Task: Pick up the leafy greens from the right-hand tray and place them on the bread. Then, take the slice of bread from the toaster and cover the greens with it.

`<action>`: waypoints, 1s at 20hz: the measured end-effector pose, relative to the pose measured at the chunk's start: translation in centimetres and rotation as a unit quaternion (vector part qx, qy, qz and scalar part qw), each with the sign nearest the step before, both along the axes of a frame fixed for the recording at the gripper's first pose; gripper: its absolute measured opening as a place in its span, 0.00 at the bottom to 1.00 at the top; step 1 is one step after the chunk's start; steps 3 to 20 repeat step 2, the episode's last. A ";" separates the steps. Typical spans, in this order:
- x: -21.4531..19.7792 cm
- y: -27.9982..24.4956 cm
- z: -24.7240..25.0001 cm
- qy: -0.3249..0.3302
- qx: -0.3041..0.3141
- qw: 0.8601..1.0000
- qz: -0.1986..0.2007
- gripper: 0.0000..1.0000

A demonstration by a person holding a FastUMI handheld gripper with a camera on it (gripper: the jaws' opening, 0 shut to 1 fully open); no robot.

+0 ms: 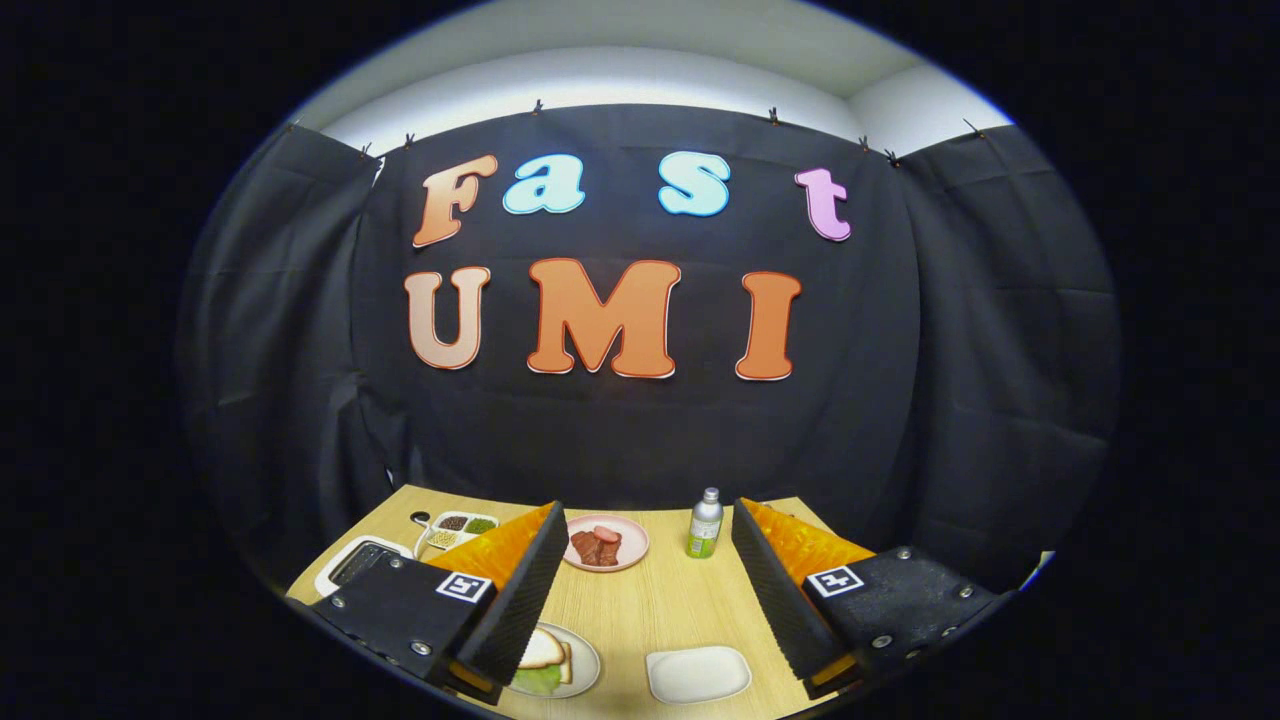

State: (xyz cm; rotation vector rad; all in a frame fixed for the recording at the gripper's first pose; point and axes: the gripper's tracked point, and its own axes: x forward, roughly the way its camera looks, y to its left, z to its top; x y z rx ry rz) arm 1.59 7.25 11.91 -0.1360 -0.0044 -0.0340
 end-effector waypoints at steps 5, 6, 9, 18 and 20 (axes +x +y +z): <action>-0.2 -0.4 0.5 -0.006 -0.002 1.000 -0.002 0.98; -0.2 -0.4 0.5 -0.006 -0.002 1.000 -0.002 0.98; -0.2 -0.4 0.5 -0.006 -0.002 1.000 -0.002 0.98; -0.2 -0.4 0.5 -0.006 -0.002 1.000 -0.002 0.98; -0.2 -0.4 0.5 -0.006 -0.002 1.000 -0.002 0.98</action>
